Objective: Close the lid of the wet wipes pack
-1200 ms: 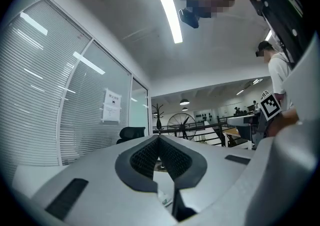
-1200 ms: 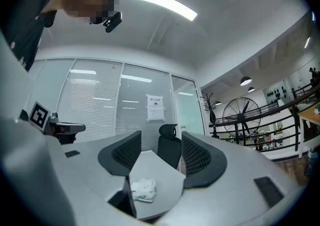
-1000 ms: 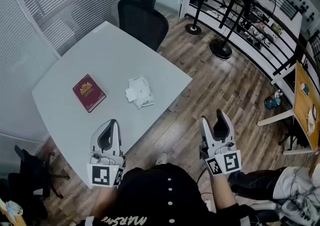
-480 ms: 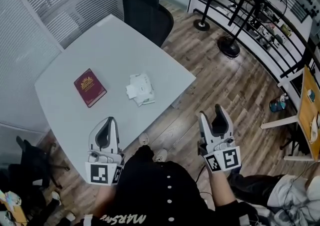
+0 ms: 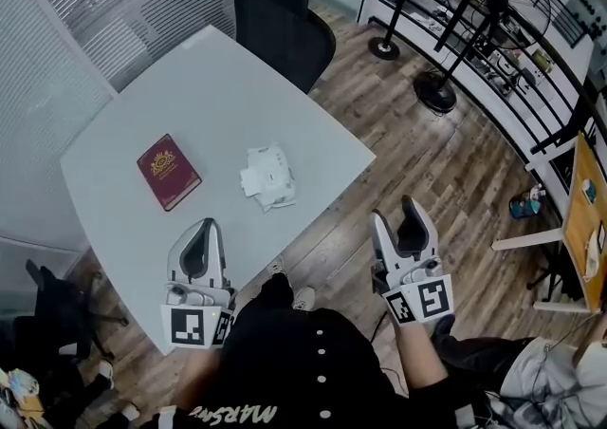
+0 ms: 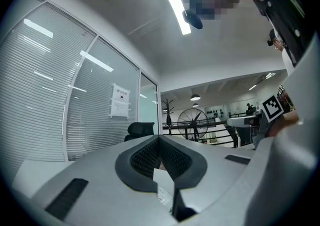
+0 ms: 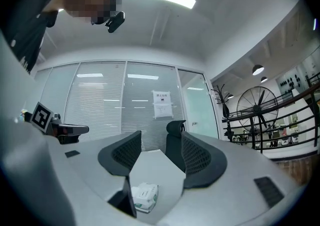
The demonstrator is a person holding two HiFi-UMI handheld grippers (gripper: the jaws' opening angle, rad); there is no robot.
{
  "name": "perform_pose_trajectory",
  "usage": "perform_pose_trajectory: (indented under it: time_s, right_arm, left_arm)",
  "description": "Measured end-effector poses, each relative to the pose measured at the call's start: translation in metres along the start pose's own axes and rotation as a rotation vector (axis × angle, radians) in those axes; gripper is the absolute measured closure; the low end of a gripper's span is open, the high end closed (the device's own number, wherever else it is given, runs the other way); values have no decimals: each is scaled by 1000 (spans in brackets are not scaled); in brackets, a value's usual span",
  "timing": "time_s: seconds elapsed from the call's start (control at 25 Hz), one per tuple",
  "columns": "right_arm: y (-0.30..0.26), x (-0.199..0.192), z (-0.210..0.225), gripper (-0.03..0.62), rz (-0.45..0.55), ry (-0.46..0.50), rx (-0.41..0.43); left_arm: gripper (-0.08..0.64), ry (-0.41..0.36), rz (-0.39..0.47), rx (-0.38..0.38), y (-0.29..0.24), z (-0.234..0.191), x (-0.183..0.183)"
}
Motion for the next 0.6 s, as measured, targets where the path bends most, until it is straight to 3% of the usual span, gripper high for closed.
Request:
perform_pose_trajectory:
  time_s: [0.6]
  right_arm:
    - [-68, -17, -11, 344, -72, 12, 66]
  left_arm:
    - [552, 0, -46, 25, -25, -34, -13]
Point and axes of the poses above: the fingertips, and each gripper's own axes: y backward along the fingers, z to its right, x out of its top, the point moved 2 cm from there along y, backward along the fingers, and after that the axes turned 6 degrees about -z, right-handed, at the moved point
